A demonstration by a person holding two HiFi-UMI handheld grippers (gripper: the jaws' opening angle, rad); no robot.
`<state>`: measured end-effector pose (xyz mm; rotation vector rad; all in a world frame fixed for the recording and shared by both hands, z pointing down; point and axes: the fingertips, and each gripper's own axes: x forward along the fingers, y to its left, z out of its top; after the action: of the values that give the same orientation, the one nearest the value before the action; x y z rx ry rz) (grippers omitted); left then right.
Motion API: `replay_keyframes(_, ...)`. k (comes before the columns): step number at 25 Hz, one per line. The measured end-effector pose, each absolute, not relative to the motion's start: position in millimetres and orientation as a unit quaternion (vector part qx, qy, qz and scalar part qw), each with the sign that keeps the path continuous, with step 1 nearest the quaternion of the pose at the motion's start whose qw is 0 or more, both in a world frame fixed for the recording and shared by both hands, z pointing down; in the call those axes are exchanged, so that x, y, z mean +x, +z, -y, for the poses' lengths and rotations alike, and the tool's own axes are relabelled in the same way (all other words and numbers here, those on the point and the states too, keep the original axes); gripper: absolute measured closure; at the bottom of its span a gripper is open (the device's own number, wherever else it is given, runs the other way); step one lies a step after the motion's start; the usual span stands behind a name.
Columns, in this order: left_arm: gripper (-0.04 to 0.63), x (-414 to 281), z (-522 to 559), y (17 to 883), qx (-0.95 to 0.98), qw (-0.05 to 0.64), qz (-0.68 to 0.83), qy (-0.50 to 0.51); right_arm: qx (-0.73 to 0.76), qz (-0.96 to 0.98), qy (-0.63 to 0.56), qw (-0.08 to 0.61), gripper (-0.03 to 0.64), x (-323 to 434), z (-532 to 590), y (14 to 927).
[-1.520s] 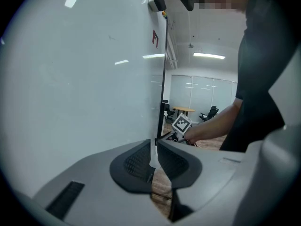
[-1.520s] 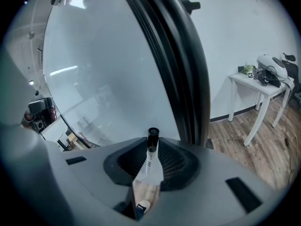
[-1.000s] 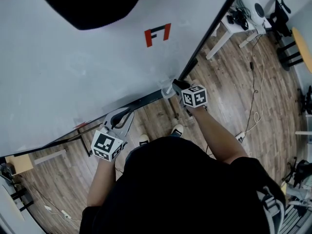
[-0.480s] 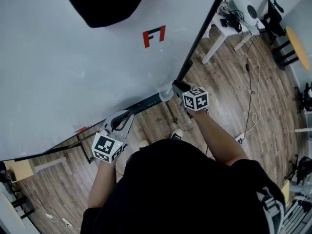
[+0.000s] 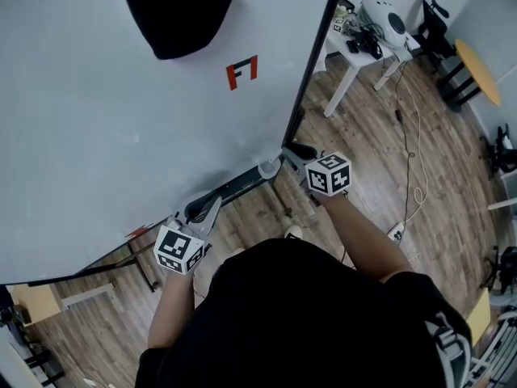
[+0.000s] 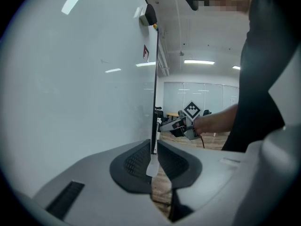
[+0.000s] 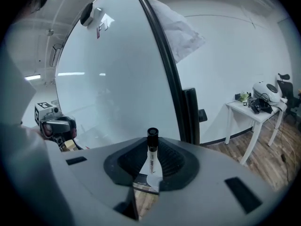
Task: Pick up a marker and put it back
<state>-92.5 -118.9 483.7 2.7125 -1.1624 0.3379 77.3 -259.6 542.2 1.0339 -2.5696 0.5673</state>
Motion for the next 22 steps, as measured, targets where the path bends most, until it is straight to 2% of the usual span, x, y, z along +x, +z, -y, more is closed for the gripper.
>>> replay_keyframes(22,0.541,-81.6,121.3,472.1,0.928,0.072,0.348,0.113,0.4,0.886,0.203,0.118,0.557,109.5,212.4,505.7)
